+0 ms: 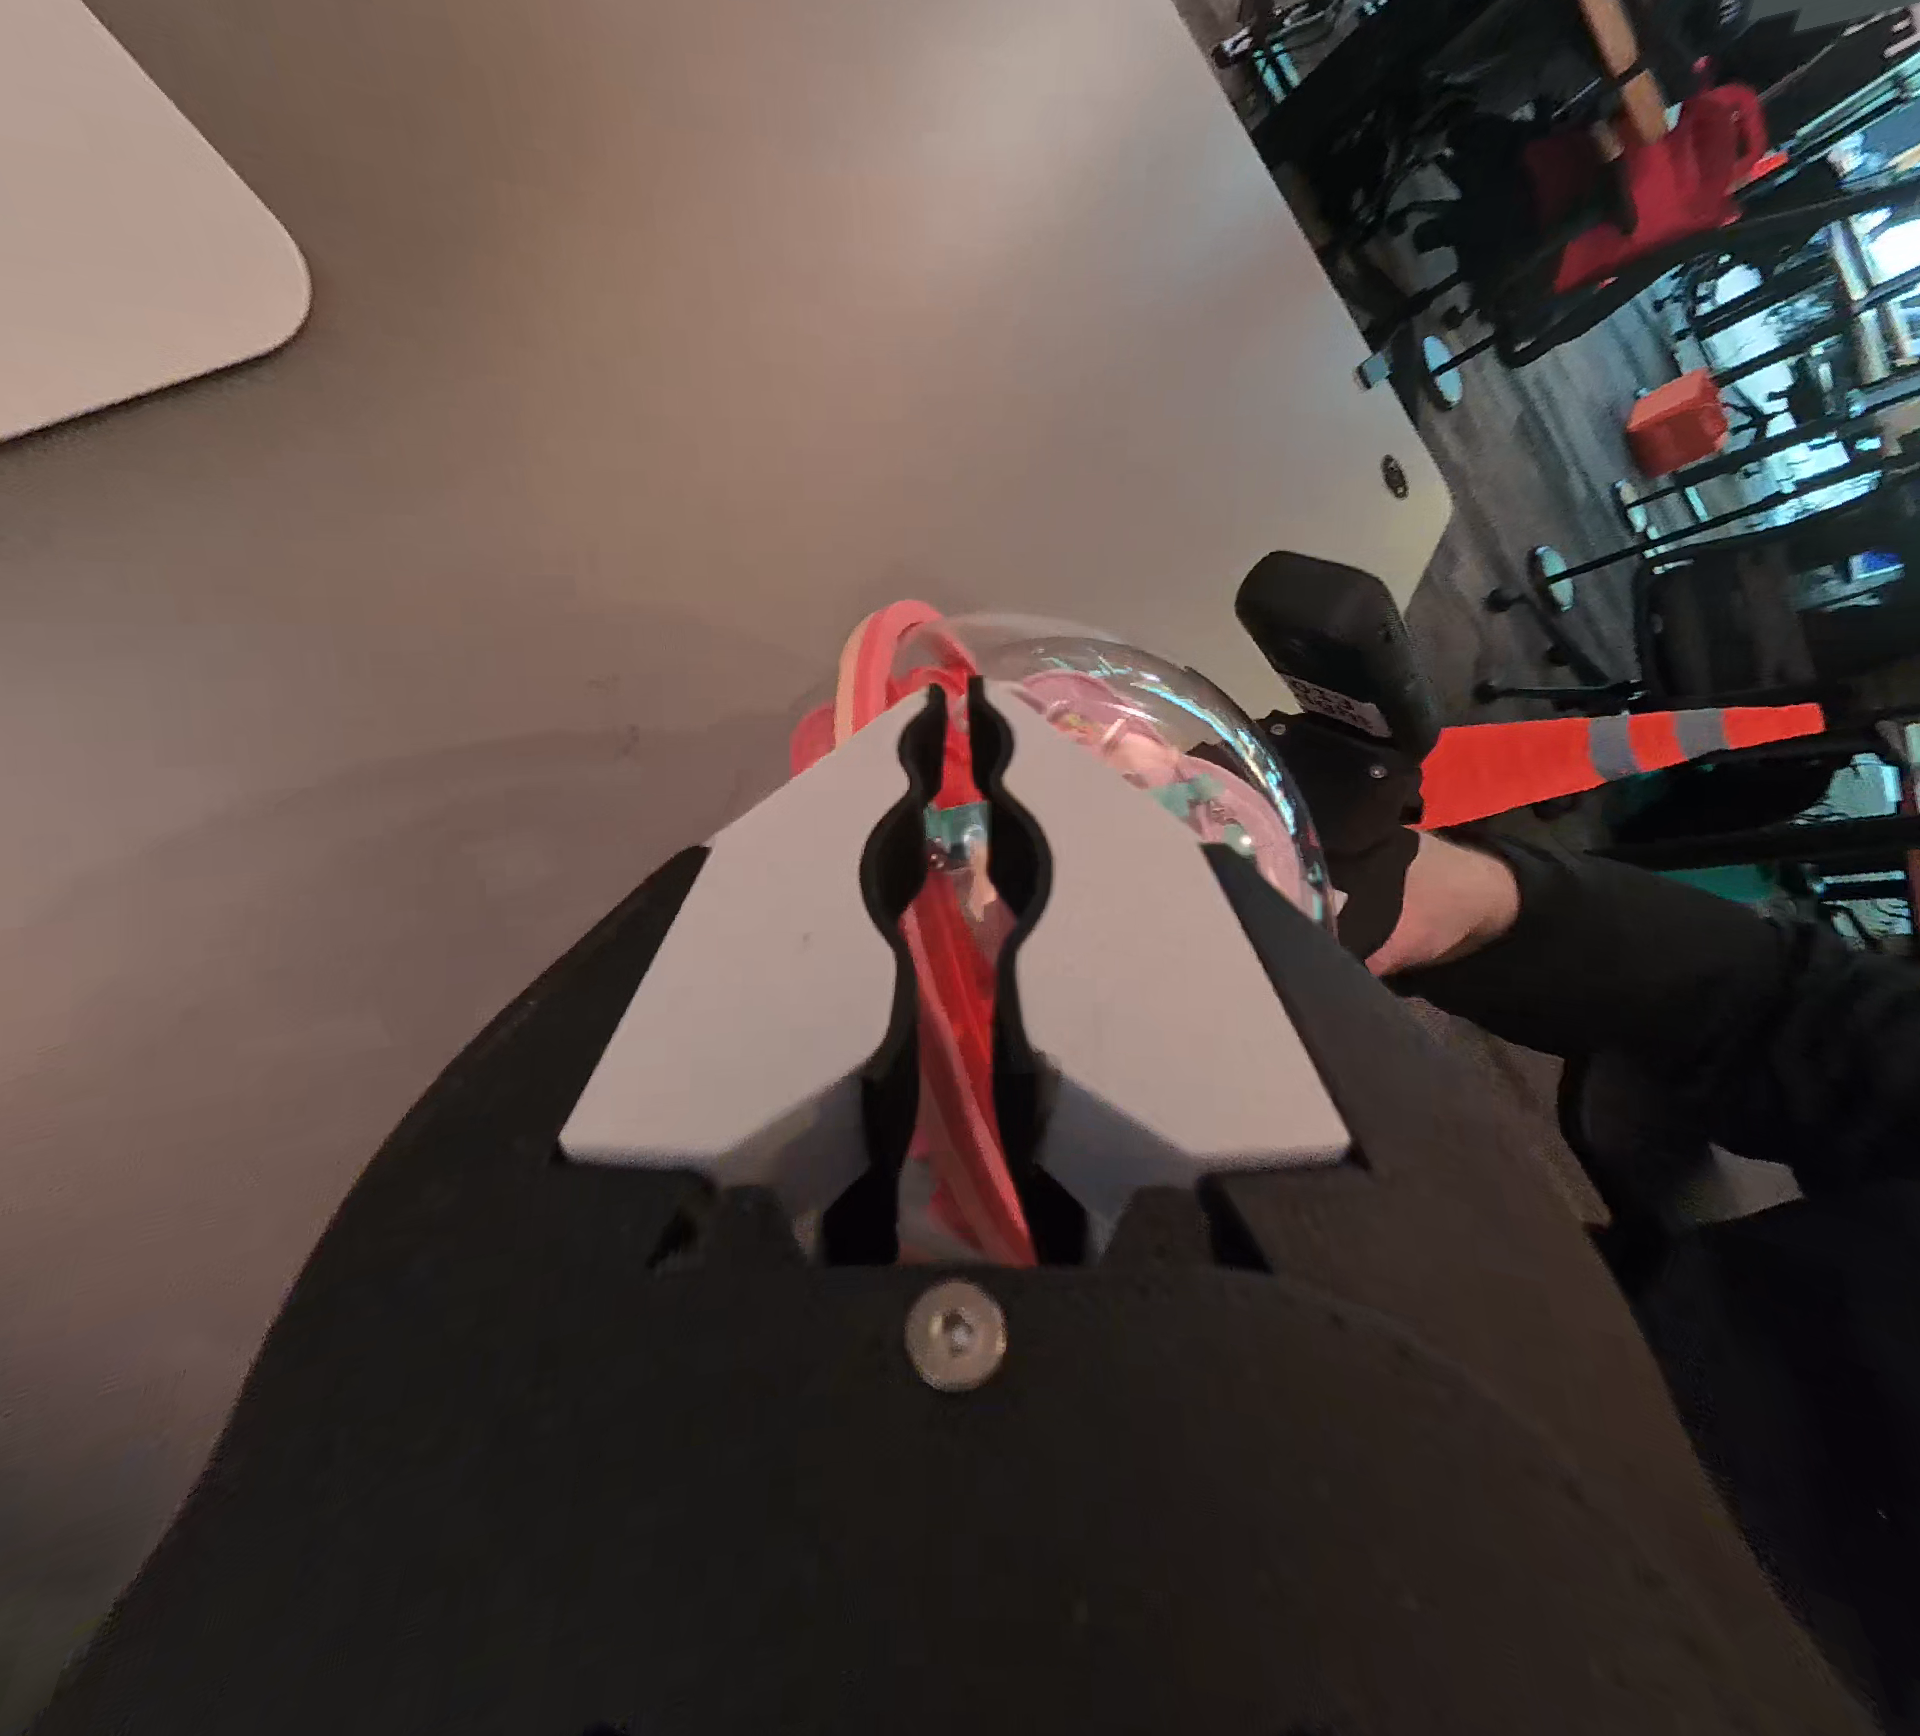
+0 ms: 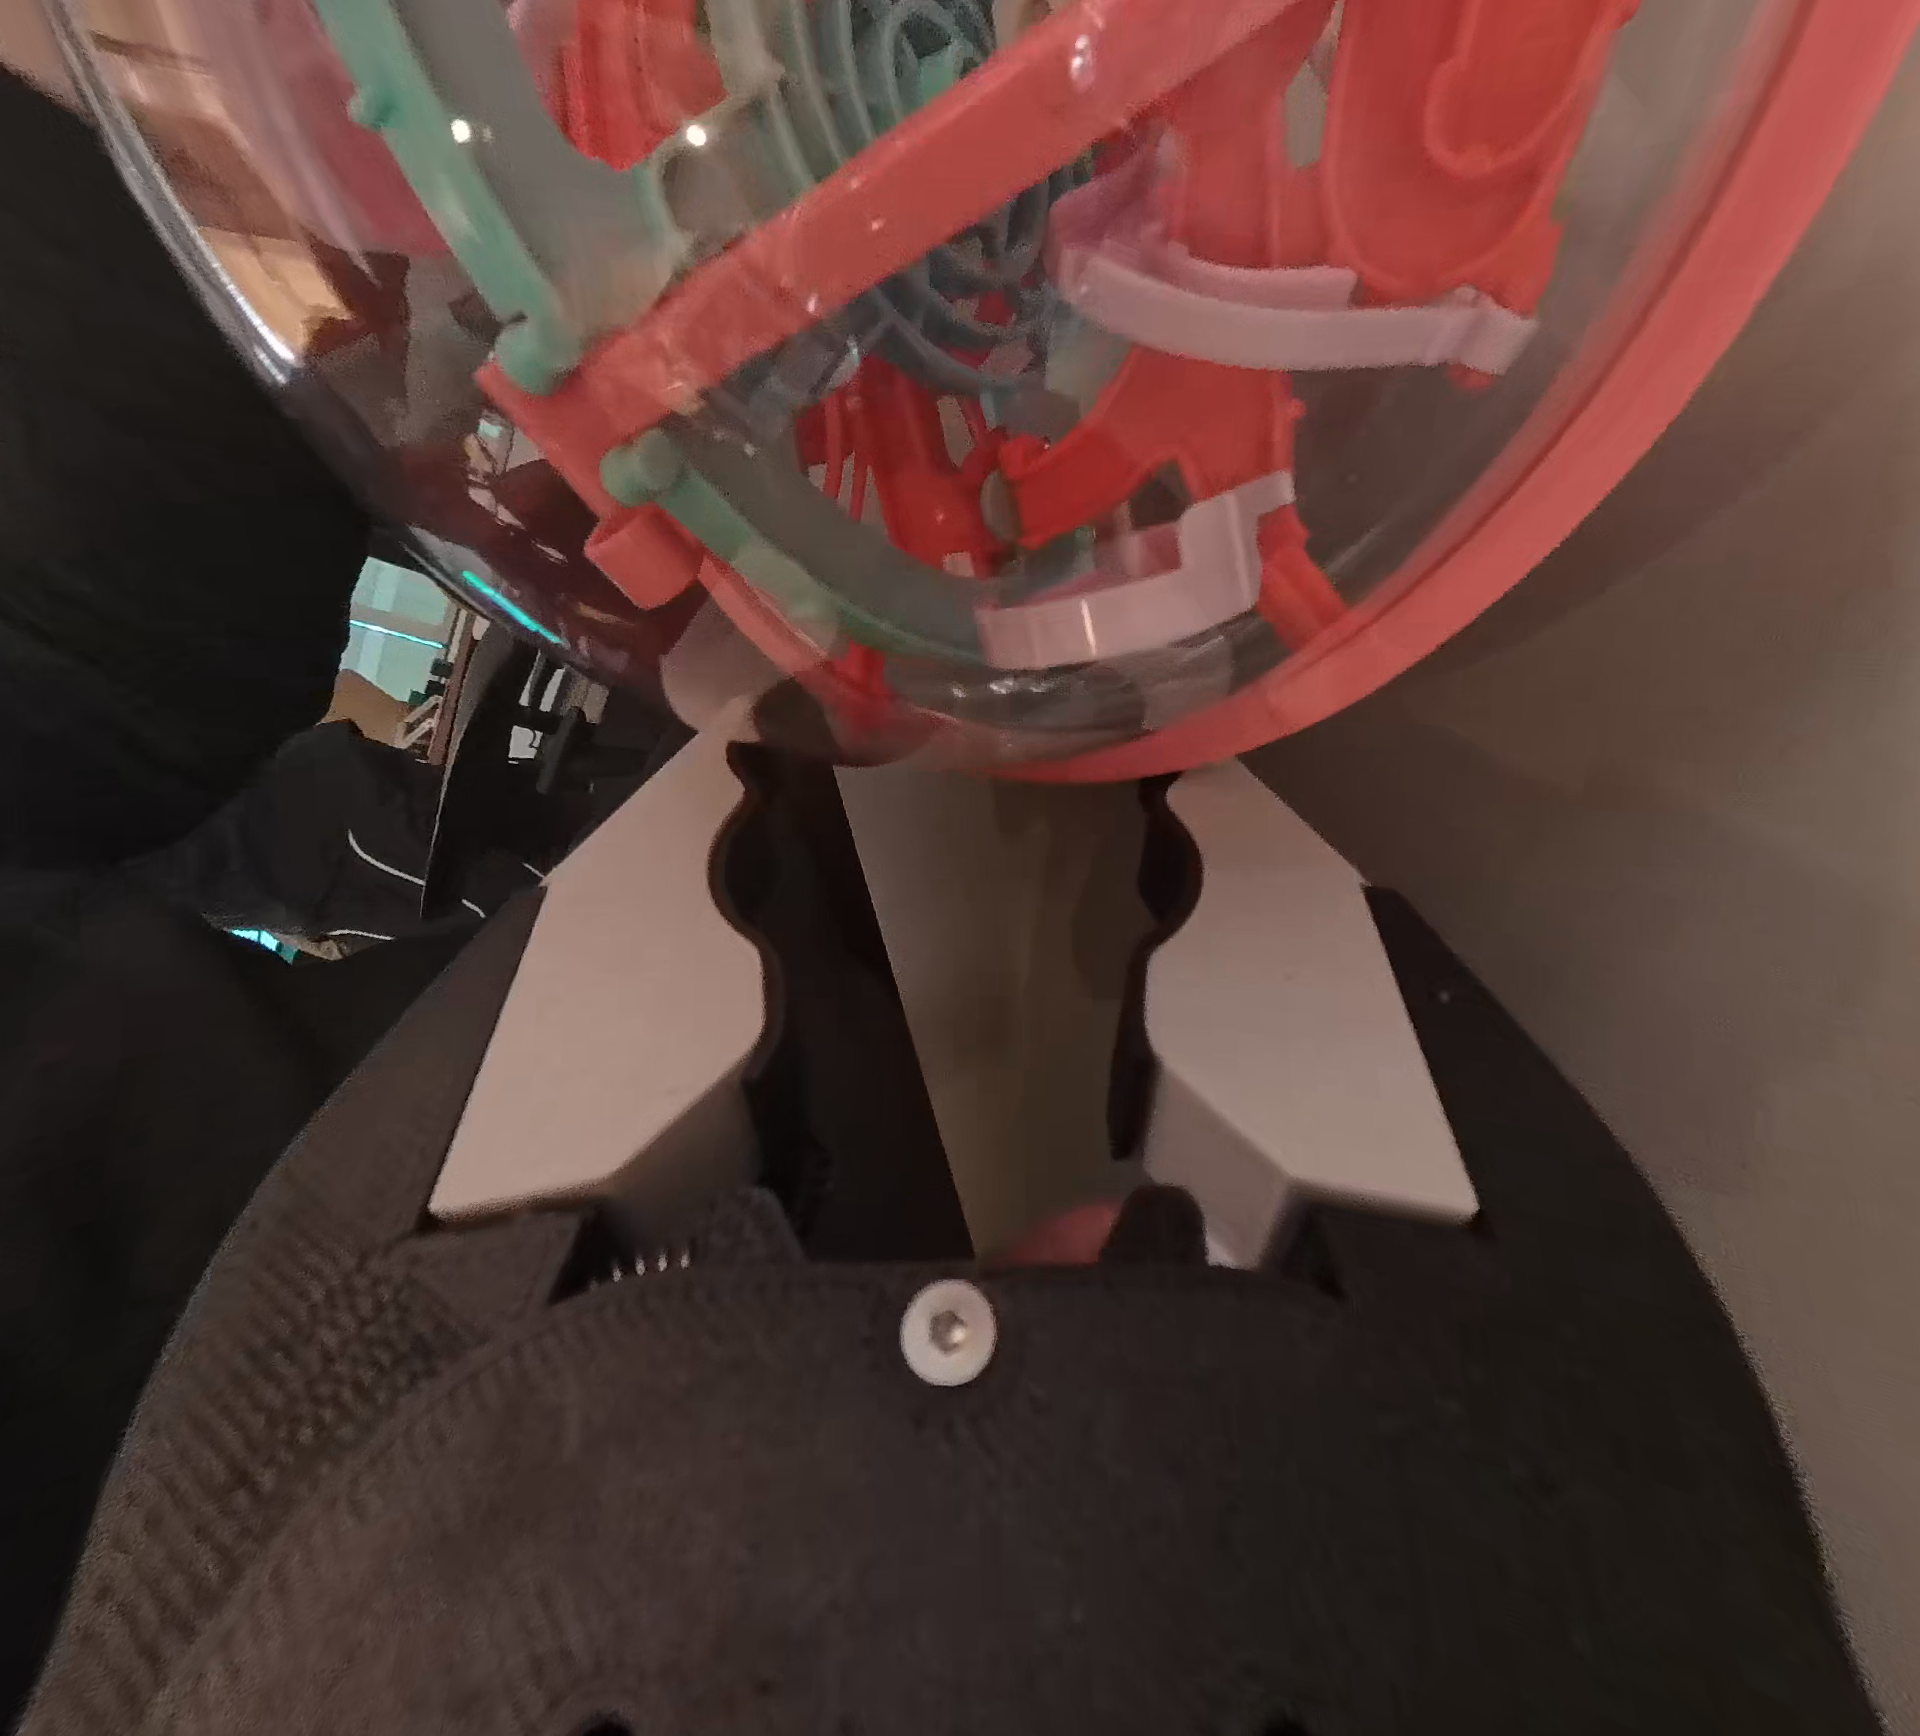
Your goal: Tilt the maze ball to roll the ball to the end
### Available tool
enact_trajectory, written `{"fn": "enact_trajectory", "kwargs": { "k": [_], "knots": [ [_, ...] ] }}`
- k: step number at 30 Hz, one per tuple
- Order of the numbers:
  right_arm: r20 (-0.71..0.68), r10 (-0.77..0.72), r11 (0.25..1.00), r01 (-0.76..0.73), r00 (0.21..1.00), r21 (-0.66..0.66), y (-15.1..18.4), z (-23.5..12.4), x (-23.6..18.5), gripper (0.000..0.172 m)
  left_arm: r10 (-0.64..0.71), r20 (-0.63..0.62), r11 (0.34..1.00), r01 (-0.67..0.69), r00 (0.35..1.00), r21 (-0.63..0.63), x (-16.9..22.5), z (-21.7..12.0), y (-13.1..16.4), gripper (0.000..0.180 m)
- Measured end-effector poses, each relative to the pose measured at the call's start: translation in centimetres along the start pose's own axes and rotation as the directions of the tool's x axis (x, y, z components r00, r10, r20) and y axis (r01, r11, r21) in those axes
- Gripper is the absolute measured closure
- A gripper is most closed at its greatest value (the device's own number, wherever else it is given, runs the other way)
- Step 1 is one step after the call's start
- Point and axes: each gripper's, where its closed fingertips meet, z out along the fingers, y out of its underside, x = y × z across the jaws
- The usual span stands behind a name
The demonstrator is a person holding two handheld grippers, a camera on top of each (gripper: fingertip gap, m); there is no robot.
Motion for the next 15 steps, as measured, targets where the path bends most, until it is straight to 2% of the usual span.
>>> {"fn": "enact_trajectory", "kwargs": {
  "k": [15],
  "knots": [
    [0.064,0.061,0.998,-0.061,0.996,-0.001,-0.5,2.5,-1.3,0.095,0.086,0.08,0.994,-0.08,0.993,-0.076,-0.4,-1.1,-0.1,0.18]
  ]
}}
